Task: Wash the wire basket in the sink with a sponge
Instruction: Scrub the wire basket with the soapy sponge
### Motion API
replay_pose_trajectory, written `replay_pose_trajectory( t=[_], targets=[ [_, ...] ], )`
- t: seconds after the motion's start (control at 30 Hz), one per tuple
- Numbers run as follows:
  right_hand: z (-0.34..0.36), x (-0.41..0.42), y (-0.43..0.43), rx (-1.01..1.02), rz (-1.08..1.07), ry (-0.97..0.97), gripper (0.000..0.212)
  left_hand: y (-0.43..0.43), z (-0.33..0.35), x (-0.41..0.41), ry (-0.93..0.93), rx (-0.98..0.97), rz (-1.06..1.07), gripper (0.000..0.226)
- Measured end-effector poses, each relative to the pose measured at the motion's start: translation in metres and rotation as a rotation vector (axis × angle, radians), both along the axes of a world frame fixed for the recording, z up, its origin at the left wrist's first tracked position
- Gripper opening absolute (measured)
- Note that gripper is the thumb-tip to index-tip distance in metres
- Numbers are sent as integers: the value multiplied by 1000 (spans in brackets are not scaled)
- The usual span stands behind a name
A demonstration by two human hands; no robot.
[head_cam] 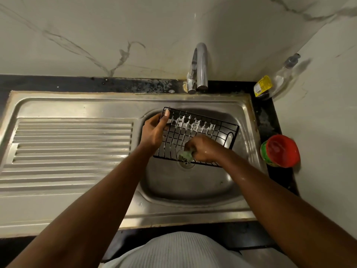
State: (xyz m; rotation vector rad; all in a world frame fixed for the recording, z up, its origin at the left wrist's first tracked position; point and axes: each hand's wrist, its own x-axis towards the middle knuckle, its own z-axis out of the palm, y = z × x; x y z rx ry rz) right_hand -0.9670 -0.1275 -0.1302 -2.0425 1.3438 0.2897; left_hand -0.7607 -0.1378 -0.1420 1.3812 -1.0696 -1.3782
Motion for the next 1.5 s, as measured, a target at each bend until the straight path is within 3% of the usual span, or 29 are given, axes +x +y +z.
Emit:
replay_pose_trajectory(
  t=[0.07, 0.13, 0.23, 0.33, 0.4, 0.5, 0.57, 0.7, 0.83, 1.03, 1.17, 1.3, 1.4, 1.5],
  targets=[
    [13, -4, -7, 130, 81, 17, 37, 2, -5, 4, -2, -5, 4, 62],
    [15, -8, -14, 123, 71, 35, 35, 3, -6, 5, 17, 13, 23, 51],
    [3, -7, -9, -90, -11, 99, 32, 0, -1, 2, 34, 13, -5, 39],
    [-16, -4, 7, -250, -74, 56, 22, -6, -1, 2, -15, -20, -17, 48],
    [-21, -5, 10, -159, -60, 9, 22, -8, -2, 6, -61, -49, -31, 54],
    [-12, -11, 3, 112, -14, 15, 39, -1, -7, 11, -52, -69, -31, 47],
    [-6, -17, -2, 188, 11, 38, 41, 4, -11, 11, -19, -20, 27, 44],
    [-6, -17, -2, -10, -41, 107, 32, 3, -12, 7, 19, 50, 14, 42],
    [-29, -14, 12, -228, -84, 103, 21, -7, -5, 5, -35, -21, -20, 45],
    [-3, -17, -5, 68, 32, 138, 32, -4, -8, 12, -128, -37, 45, 42],
    [-10, -20, -2, -129, -55, 201, 22, -8, -5, 12, -25, 18, -3, 43],
    [-26, -16, 15, -275, -32, 223, 3, -14, 2, 8, -115, -24, -70, 46],
    [-26, -13, 17, -194, 9, 215, 8, -14, 1, 12, -174, -24, -56, 45],
    [-12, -17, 8, -32, 130, 280, 12, -6, -8, 14, -90, 13, -31, 47]
  ],
)
